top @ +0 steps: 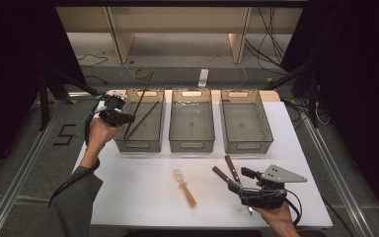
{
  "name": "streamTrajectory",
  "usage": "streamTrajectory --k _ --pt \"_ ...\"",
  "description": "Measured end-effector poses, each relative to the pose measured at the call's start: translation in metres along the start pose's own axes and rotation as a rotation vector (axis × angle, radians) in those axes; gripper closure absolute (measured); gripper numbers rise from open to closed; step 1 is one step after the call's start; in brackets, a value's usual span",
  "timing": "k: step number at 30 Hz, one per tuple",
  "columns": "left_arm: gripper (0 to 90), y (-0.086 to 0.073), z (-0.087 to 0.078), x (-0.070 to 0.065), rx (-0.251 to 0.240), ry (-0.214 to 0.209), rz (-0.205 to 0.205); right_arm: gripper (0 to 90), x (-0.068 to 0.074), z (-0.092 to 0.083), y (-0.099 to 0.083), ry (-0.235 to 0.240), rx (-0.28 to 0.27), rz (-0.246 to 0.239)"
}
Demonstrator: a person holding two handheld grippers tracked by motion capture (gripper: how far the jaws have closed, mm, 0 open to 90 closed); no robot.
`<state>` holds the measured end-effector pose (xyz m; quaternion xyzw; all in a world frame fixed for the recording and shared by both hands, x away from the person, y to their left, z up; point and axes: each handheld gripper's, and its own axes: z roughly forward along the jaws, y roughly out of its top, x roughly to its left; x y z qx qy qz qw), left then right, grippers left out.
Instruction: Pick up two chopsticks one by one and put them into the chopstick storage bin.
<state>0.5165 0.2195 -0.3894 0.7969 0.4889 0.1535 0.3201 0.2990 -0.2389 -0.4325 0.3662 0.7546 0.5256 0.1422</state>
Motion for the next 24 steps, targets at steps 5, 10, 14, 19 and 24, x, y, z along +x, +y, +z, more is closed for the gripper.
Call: streamTrajectory --k 5,10,14,19,24 --pt "83.7 -0.003 0.003 0.000 0.010 0.001 -0.002 28.7 0.000 0.000 0.000 0.001 0.004 0.000" --pt "83.5 -0.004 0.006 0.001 0.019 0.007 -0.007 28.7 0.000 0.000 0.000 0.001 0.003 0.000" --pt "83.3 -0.005 0.006 0.001 0.027 0.008 -0.006 28.7 0.000 0.000 0.000 0.002 0.005 -0.001" --pt "83.1 -0.008 0.010 0.003 0.036 0.011 -0.018 28.7 0.000 0.000 0.000 0.002 0.004 -0.001" --pt "82.3 -0.011 0.012 0.005 0.033 0.014 -0.038 28.7 0.000 0.000 0.000 0.005 0.005 -0.001"
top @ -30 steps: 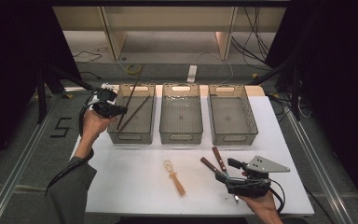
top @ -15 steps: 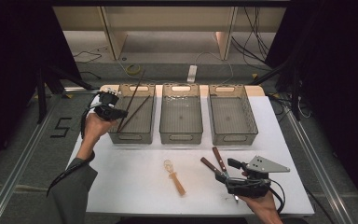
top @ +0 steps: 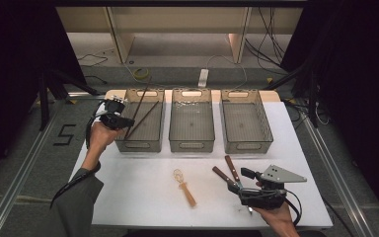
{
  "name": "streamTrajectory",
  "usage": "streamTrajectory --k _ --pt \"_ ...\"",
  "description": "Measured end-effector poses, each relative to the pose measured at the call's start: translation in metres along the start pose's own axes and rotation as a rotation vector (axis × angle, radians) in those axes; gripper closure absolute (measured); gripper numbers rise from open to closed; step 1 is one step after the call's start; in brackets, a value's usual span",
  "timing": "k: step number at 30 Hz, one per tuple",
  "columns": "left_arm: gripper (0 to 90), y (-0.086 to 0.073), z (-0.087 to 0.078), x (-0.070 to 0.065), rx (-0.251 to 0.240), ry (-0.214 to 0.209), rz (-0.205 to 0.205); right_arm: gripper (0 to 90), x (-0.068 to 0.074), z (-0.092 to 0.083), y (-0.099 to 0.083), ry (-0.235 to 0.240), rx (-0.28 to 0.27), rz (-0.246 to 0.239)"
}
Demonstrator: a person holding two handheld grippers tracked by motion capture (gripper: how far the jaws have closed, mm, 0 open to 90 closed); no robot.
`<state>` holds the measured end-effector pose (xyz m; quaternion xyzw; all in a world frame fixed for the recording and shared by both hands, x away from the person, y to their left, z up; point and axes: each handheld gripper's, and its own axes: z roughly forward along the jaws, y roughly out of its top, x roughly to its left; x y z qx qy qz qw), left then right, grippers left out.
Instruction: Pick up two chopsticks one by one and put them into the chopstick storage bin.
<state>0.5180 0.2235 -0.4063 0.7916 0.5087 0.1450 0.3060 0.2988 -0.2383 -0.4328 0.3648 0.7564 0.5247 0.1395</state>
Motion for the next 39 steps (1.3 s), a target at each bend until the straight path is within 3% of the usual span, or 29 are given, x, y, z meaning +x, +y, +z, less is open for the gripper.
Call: streamTrajectory --k 2,6,10,15,17,22,25,28,33,39 --pt "81.3 -0.001 0.000 0.001 -0.012 0.003 -0.020 28.7 0.000 0.000 0.000 0.000 -0.002 0.000" --pt "68.5 0.000 -0.006 0.001 -0.037 -0.018 -0.063 28.7 0.000 0.000 0.000 0.000 -0.001 0.001" --pt "61.6 0.002 -0.011 0.002 -0.038 -0.034 -0.110 28.7 0.000 0.000 0.000 0.000 0.003 -0.001" --pt "45.9 0.000 -0.021 -0.005 -0.054 -0.064 -0.156 28.7 0.000 0.000 0.000 -0.001 -0.001 0.002" --pt "44.4 -0.003 -0.027 -0.009 -0.078 -0.083 -0.161 28.7 0.000 0.000 0.000 0.000 -0.002 0.002" --pt "36.2 -0.013 -0.040 -0.023 -0.114 -0.121 -0.141 28.7 0.001 0.000 0.000 0.000 0.003 0.002" --pt "33.6 -0.015 -0.045 -0.028 -0.094 -0.095 -0.107 28.7 0.002 0.000 0.000 0.000 0.003 0.000" --pt "31.5 -0.022 -0.050 -0.030 -0.105 -0.111 -0.090 28.7 0.003 0.000 0.001 0.000 0.005 -0.003" --pt "28.2 -0.033 -0.057 -0.036 -0.142 -0.128 -0.081 28.7 0.004 0.002 0.000 0.001 0.016 -0.005" --pt "25.8 -0.047 -0.063 -0.054 -0.199 -0.145 -0.031 28.9 0.007 0.007 0.001 -0.004 0.043 -0.009"
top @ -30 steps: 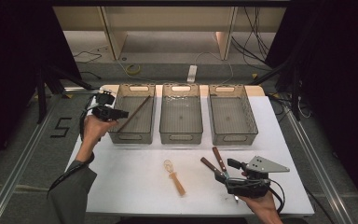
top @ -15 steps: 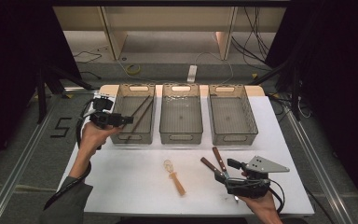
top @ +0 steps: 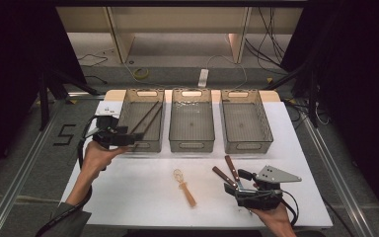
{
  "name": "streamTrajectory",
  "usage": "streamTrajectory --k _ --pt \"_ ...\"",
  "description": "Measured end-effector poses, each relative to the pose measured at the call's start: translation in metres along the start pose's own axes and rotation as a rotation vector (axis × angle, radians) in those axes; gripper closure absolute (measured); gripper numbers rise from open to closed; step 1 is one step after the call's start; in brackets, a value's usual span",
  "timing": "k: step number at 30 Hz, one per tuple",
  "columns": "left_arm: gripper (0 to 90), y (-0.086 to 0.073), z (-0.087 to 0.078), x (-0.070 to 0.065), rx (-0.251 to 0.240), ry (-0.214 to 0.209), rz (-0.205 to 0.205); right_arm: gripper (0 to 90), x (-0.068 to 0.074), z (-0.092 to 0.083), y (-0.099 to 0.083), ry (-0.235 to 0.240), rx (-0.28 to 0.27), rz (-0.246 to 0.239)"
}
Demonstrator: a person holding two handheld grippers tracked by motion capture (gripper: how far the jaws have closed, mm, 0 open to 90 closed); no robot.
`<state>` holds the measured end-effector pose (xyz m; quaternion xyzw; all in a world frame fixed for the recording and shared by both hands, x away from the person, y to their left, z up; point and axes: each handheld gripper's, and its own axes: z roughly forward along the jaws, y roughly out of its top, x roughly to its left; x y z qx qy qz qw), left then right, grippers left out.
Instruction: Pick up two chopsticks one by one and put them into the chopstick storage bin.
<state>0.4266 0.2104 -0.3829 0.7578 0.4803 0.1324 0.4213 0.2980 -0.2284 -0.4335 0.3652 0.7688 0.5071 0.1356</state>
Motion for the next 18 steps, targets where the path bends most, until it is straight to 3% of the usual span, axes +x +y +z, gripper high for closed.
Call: streamTrajectory --k 5,7,10,14,18 --pt "23.2 -0.015 0.001 -0.011 -0.013 -0.021 0.030 29.2 0.008 0.006 0.003 -0.003 0.028 -0.026" --pt "22.1 -0.022 0.001 -0.014 -0.028 -0.032 0.025 29.4 0.011 0.008 0.004 -0.003 0.041 -0.040" --pt "21.5 -0.035 0.001 -0.021 -0.054 -0.087 -0.003 30.0 0.014 0.013 0.005 0.009 0.064 -0.043" --pt "20.0 -0.045 0.001 -0.033 -0.062 -0.108 0.027 30.5 0.018 0.019 0.006 0.021 0.101 -0.060" --pt "19.5 -0.052 0.001 -0.041 -0.054 -0.092 0.080 31.2 0.022 0.026 0.008 0.037 0.133 -0.066"
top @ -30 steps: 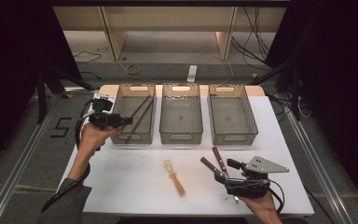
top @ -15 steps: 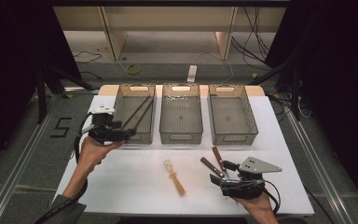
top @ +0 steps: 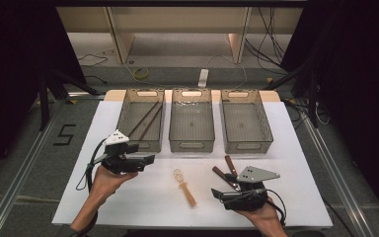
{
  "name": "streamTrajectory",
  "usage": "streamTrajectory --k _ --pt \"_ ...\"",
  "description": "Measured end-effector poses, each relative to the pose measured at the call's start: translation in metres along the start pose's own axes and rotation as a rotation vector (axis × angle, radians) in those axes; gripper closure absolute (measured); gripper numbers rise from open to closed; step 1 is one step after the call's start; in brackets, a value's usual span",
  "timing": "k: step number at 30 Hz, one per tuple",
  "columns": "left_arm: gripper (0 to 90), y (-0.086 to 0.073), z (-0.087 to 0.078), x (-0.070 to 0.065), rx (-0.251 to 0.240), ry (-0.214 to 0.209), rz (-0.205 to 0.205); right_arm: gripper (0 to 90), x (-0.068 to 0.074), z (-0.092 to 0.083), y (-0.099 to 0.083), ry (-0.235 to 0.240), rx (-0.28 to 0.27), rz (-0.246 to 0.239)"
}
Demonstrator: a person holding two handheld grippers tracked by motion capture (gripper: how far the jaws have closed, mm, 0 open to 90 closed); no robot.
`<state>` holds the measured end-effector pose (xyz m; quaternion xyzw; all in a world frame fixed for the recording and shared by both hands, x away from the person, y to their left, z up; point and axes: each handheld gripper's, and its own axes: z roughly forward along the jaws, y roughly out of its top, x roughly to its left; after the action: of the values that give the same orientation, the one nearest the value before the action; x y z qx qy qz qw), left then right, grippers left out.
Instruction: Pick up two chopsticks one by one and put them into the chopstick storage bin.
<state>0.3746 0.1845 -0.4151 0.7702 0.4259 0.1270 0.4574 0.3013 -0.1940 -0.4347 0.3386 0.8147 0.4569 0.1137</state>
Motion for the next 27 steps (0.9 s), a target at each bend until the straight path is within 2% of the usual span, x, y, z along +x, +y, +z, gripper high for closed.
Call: streamTrajectory --k 6,9,11,17,22,27 --pt "16.5 -0.005 -0.003 -0.007 0.000 -0.018 0.022 31.6 0.004 0.013 0.007 -0.003 0.052 -0.013" --pt "15.8 -0.007 -0.004 -0.008 -0.008 -0.025 0.016 31.6 0.007 0.018 0.010 -0.002 0.078 -0.025" --pt "15.6 -0.008 -0.005 -0.009 -0.009 -0.016 0.026 31.9 0.007 0.020 0.011 -0.002 0.085 -0.033" --pt "15.4 -0.009 -0.008 -0.012 -0.037 -0.010 0.024 33.2 0.011 0.036 0.018 0.010 0.133 -0.041" --pt "15.3 -0.011 -0.009 -0.016 -0.034 -0.014 0.019 33.3 0.012 0.051 0.024 0.022 0.183 -0.036" --pt "15.3 -0.013 -0.012 -0.017 -0.042 -0.009 0.022 33.3 0.016 0.060 0.028 0.038 0.206 -0.036"
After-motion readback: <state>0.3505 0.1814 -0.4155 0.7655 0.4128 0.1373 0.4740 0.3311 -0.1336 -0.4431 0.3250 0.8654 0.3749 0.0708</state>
